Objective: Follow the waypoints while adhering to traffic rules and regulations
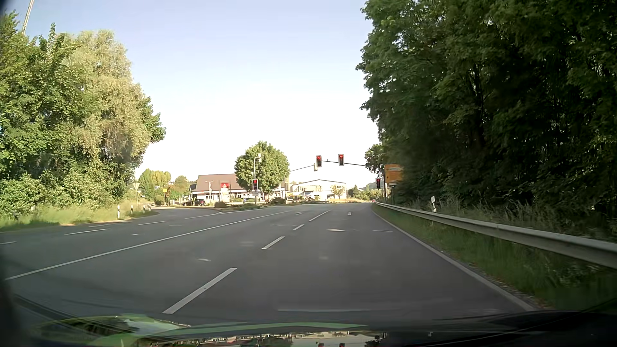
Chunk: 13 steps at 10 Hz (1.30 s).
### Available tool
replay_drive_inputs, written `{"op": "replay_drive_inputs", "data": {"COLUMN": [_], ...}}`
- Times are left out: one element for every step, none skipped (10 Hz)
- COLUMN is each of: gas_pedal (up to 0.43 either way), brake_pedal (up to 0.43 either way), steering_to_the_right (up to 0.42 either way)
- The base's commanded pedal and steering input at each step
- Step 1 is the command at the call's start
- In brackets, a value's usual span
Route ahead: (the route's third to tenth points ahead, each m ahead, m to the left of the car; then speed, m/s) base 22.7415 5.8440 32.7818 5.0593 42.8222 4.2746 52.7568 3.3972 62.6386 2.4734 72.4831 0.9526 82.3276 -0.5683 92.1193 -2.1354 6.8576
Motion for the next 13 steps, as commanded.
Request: {"op": "replay_drive_inputs", "data": {"gas_pedal": [0.0, 0.0, 0.0, 0.0, 0.0, 0.0, 0.0, 0.0, 0.0, 0.0, 0.0, 0.0, 0.0], "brake_pedal": [0.0, 0.0, 0.0, 0.0, 0.0, 0.0, 0.0, 0.0, 0.0, 0.0, 0.0, 0.0, 0.0], "steering_to_the_right": [0.008, 0.008, 0.008, 0.008, 0.008, 0.009, 0.01, 0.01, 0.011, 0.011, 0.011, 0.012, 0.012]}}
